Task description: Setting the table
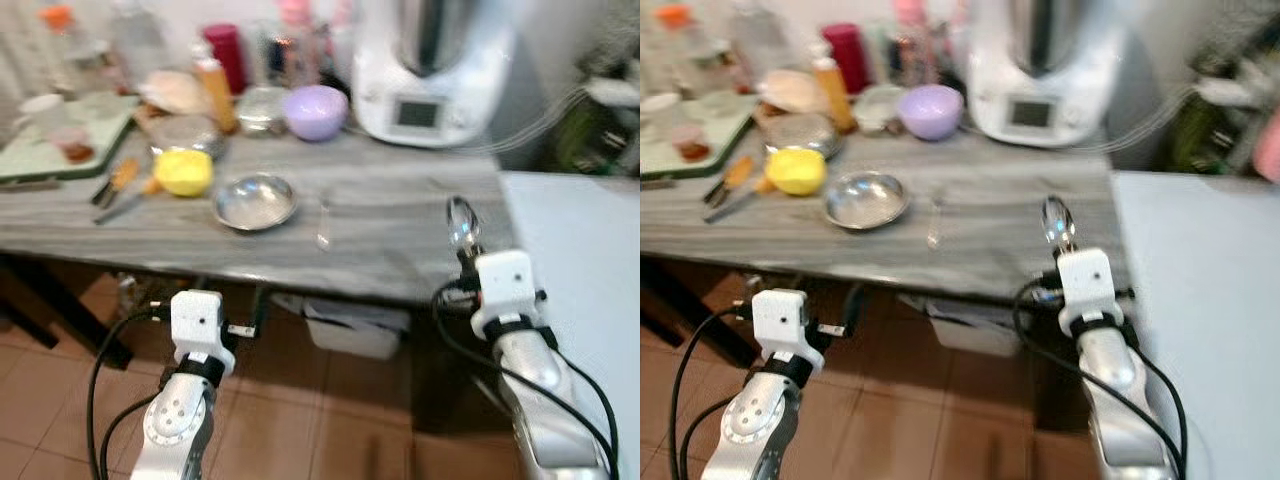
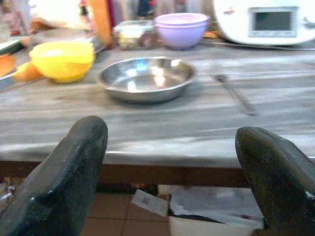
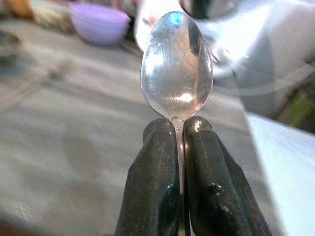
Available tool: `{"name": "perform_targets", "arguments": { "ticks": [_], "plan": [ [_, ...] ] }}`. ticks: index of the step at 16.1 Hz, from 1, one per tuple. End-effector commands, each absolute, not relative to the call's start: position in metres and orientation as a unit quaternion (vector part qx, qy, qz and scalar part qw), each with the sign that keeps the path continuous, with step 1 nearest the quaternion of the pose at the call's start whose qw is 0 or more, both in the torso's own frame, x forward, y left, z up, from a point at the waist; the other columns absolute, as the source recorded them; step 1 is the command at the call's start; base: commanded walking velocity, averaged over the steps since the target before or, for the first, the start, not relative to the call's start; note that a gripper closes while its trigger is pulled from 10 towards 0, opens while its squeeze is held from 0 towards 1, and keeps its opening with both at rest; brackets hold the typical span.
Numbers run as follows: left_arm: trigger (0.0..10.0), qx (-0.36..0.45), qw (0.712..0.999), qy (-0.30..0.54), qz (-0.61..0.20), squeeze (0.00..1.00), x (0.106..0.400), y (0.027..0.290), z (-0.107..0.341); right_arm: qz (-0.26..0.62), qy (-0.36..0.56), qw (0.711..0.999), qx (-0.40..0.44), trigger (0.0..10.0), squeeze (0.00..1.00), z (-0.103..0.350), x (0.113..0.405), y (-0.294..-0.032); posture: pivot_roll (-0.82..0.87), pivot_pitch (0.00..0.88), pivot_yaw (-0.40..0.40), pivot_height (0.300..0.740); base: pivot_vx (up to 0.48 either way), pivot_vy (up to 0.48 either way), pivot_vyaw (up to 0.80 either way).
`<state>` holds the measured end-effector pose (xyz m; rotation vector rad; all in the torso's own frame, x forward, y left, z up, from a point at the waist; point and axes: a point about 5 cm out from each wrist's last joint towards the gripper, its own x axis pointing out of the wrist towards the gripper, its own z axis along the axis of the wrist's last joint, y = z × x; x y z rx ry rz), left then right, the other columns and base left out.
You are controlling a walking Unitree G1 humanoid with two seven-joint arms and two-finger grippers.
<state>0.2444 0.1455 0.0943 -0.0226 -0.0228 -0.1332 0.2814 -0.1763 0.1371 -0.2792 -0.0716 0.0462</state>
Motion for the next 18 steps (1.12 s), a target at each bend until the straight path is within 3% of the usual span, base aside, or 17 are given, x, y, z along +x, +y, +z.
{"name": "perform_targets", "arguments": {
  "ticks": [1,9,12,18],
  "plan": [
    [10.0,-0.011,0.998,-0.004,-0.067,0.0,0.244,0.149,0.092,0.033,-0.047,0.99,-0.132,10.0,0.0,0.143,0.282,-0.17,-0.17,0.095,0.052,0.74,0.0,0.0,0.0],
    [10.0,0.047,0.981,-0.014,-0.186,0.0,0.238,0.139,0.099,0.03,-0.042,0.995,-0.082,10.0,0.0,0.145,0.291,-0.157,-0.16,0.107,0.073,0.74,0.0,0.0,0.0],
    [10.0,0.07,0.968,-0.01,-0.239,0.0,0.235,0.135,0.102,0.024,-0.037,0.998,-0.042,10.0,0.0,0.15,0.304,-0.148,-0.15,0.117,0.083,0.74,0.0,0.0,0.0],
    [10.0,0.075,0.959,-0.001,-0.272,0.0,0.229,0.131,0.101,-0.004,-0.009,0.997,0.074,10.0,0.0,0.161,0.339,-0.131,-0.14,0.144,0.109,0.74,0.0,0.0,0.0]
  ]
}}
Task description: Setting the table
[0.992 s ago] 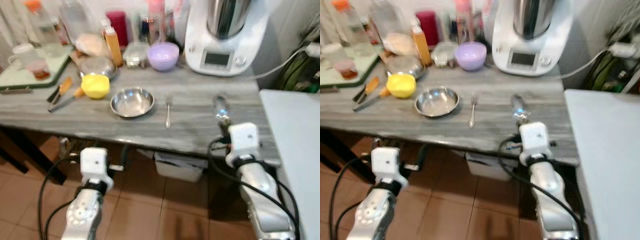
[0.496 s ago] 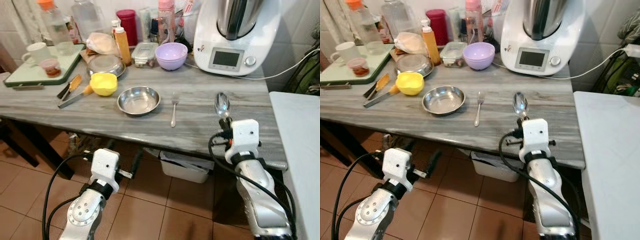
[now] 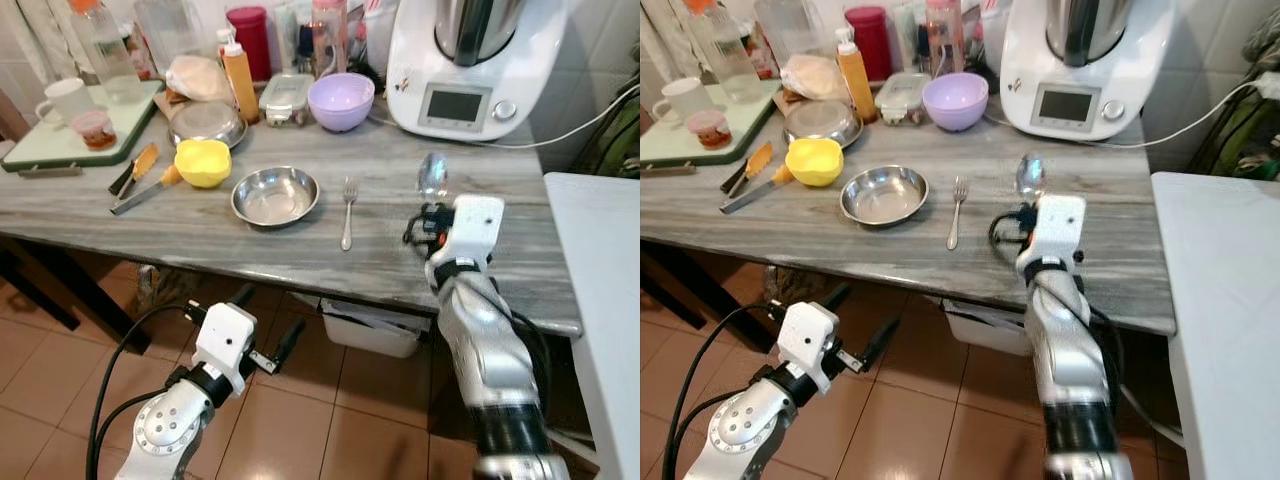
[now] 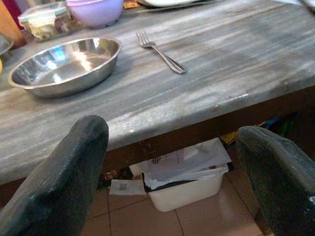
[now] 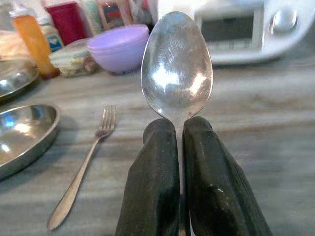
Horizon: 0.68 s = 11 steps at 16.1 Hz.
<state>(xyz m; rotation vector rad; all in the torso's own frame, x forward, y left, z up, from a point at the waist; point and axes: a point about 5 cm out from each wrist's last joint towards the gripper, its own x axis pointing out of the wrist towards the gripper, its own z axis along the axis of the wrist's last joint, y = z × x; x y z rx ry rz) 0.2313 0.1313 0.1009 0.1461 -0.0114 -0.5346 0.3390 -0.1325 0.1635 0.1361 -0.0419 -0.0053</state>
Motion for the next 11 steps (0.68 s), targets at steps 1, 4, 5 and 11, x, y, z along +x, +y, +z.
{"name": "perform_targets", "arguments": {
  "ticks": [1,4,5,11],
  "plan": [
    [10.0,0.077,0.958,0.001,-0.277,0.0,0.227,0.131,0.101,-0.008,0.006,0.995,0.104,10.0,0.0,0.159,0.345,-0.127,-0.14,0.144,0.109,0.74,0.0,0.0,0.0],
    [10.0,0.076,0.958,0.003,-0.278,0.0,0.226,0.131,0.102,-0.016,0.018,0.99,0.138,10.0,0.0,0.162,0.359,-0.116,-0.12,0.148,0.111,0.74,0.0,0.0,0.0],
    [10.0,0.077,0.958,0.004,-0.278,0.0,0.226,0.132,0.102,-0.02,0.028,0.986,0.165,10.0,0.0,0.162,0.363,-0.112,-0.11,0.147,0.112,0.74,0.0,0.0,0.0],
    [10.0,0.075,0.958,0.009,-0.278,0.0,0.225,0.132,0.103,-0.03,0.043,0.982,0.18,10.0,0.0,0.17,0.385,-0.105,-0.11,0.147,0.111,0.74,0.0,0.0,0.0]
  ]
}}
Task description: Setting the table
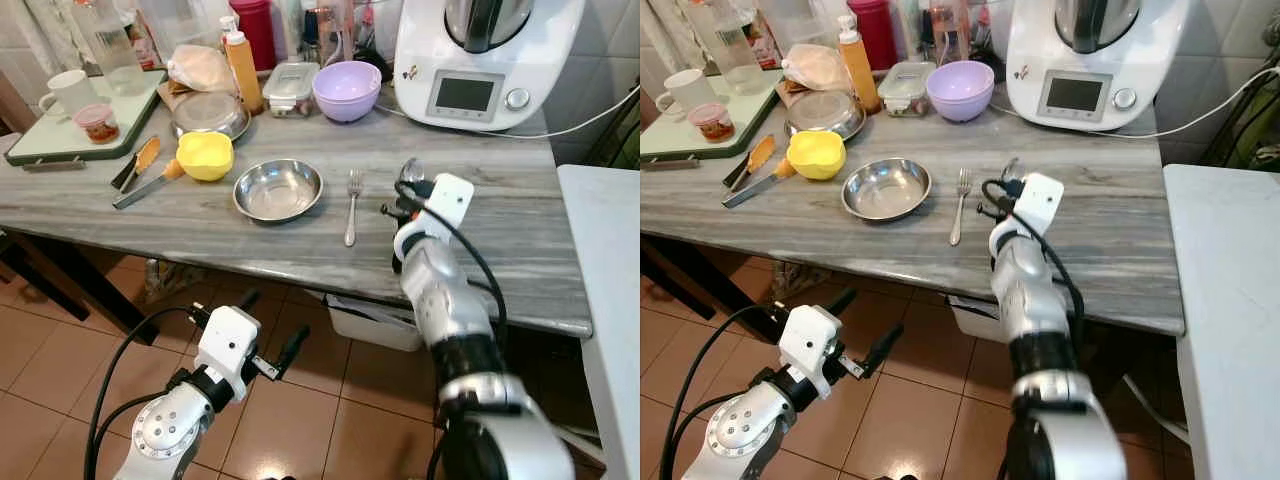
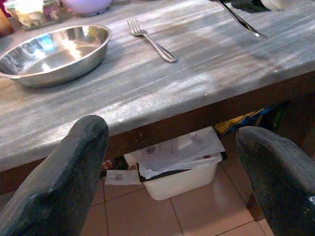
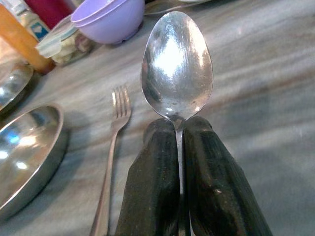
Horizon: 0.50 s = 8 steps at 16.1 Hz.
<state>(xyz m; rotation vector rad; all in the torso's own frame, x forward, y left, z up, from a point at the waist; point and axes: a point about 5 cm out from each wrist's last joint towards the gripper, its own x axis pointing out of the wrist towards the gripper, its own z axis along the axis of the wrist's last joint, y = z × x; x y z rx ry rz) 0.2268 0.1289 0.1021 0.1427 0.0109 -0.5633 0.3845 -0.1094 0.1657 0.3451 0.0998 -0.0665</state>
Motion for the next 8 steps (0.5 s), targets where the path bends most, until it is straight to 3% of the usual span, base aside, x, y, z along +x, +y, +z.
{"name": "perform_targets", "arguments": {
  "ticks": [1,8],
  "plan": [
    [10.0,0.073,0.958,0.01,-0.278,0.0,0.224,0.132,0.103,-0.033,0.04,0.983,0.175,10.0,0.0,0.172,0.389,-0.107,-0.11,0.151,0.113,0.74,0.0,0.0,0.0],
    [10.0,0.075,0.957,0.015,-0.28,0.0,0.223,0.133,0.103,-0.048,0.078,0.98,0.176,10.0,0.0,0.169,0.402,-0.106,-0.09,0.16,0.113,0.74,0.0,0.0,0.0]
  ]
}}
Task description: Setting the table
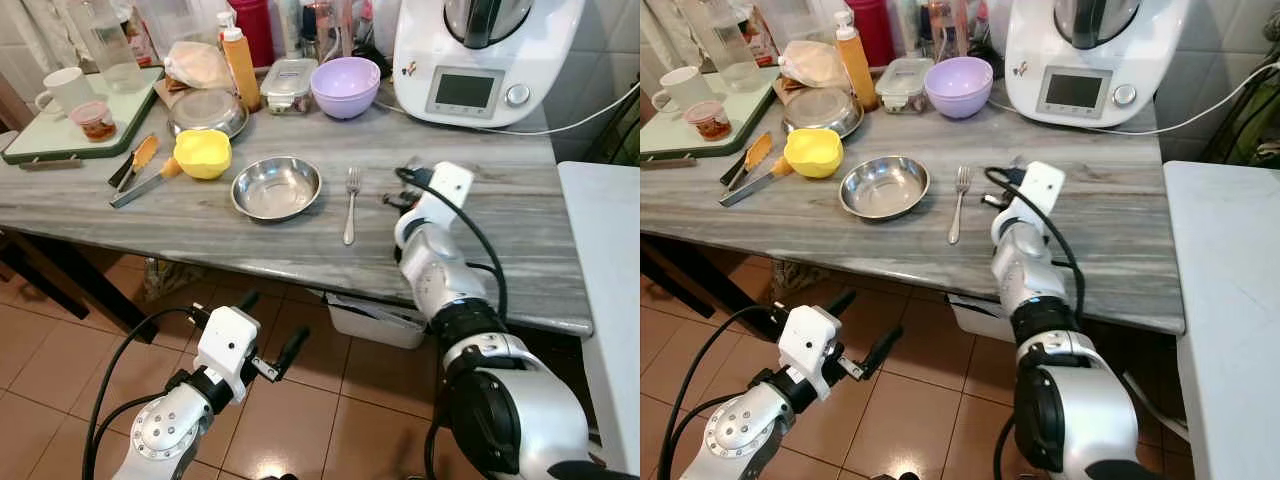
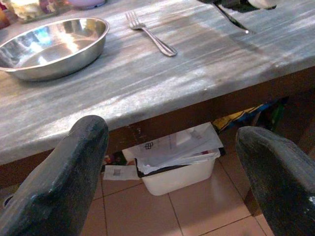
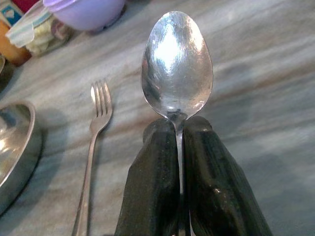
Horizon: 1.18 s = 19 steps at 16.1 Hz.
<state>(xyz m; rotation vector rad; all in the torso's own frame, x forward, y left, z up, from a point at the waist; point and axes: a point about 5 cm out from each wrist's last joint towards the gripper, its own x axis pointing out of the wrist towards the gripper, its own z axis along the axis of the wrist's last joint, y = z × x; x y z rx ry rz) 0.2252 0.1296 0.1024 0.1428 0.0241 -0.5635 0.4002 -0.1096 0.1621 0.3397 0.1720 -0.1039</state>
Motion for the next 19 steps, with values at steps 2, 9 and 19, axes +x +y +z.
{"name": "perform_targets", "arguments": {
  "ticks": [2,9,19],
  "plan": [
    [10.0,0.074,0.957,0.017,-0.279,0.0,0.2214,0.1319,0.1029,-0.038,0.093,0.979,0.178,10.0,0.0,0.1636,0.4023,-0.1019,-0.09,0.16,0.112,0.74,0.0,0.0,0.0],
    [10.0,0.072,0.959,0.016,-0.273,0.0,0.2223,0.1307,0.1035,-0.043,0.09,0.99,0.098,10.0,0.0,0.1656,0.4051,-0.1007,-0.08,0.159,0.105,0.74,0.0,0.0,0.0],
    [10.0,0.07,0.961,0.015,-0.269,0.0,0.2234,0.1294,0.103,-0.035,0.09,0.992,0.08,10.0,1.0,0.1644,0.4058,-0.1022,-0.08,0.154,0.099,0.74,0.0,0.0,0.0]
  ]
}}
